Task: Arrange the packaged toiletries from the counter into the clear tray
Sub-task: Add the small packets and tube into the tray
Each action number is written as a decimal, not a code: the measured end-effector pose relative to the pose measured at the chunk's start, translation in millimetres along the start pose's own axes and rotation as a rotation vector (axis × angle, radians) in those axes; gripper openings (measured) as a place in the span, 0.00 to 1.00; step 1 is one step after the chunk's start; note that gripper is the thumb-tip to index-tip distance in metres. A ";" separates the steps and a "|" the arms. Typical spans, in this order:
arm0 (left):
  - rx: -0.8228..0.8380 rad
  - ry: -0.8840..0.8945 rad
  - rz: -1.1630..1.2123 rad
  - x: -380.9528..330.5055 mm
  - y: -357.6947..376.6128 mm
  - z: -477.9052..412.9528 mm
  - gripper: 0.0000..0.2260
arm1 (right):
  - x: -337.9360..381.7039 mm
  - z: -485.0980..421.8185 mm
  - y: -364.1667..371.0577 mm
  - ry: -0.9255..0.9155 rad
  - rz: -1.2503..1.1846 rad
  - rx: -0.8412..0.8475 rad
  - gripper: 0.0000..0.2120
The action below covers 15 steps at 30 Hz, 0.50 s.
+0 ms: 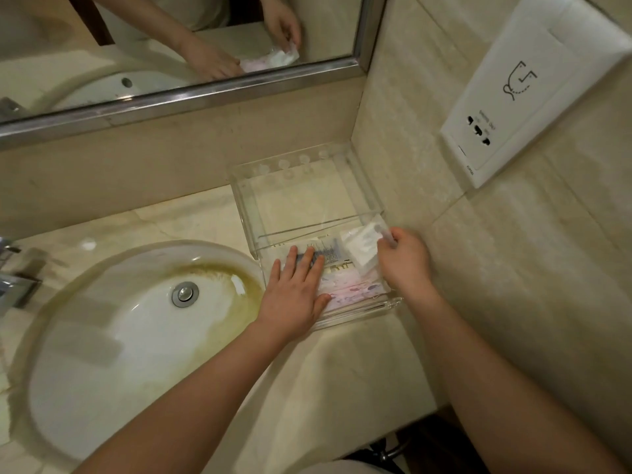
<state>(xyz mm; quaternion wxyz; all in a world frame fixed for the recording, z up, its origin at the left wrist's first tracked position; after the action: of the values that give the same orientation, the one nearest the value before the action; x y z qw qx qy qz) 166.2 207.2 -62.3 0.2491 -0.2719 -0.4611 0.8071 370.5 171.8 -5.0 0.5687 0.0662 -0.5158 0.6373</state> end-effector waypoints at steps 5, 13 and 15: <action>0.026 -0.003 -0.003 -0.3 -2.2 2.8 0.32 | 13.9 -24.3 1.9 0.036 0.305 0.033 0.13; 0.007 -0.021 0.006 0.8 -2.0 3.5 0.31 | 4.2 -11.4 13.7 -0.004 0.170 -0.169 0.11; 0.014 -0.023 0.007 0.2 -1.4 3.0 0.31 | 5.5 -8.1 14.1 -0.035 0.231 -0.205 0.13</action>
<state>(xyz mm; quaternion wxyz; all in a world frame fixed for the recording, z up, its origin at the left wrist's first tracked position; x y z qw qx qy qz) 164.3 206.2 -59.9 0.2428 -0.2624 -0.4573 0.8143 361.5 183.9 -13.2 0.4863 -0.0406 -0.5921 0.6413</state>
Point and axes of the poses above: each hand's wrist, its own z-axis away from the middle knuckle, its own y-axis out of the palm, x = y × z, the point moved 3 cm from there along -z, towards the middle knuckle, and after that the axes turned 13 degrees about x, right-handed, at the moved point
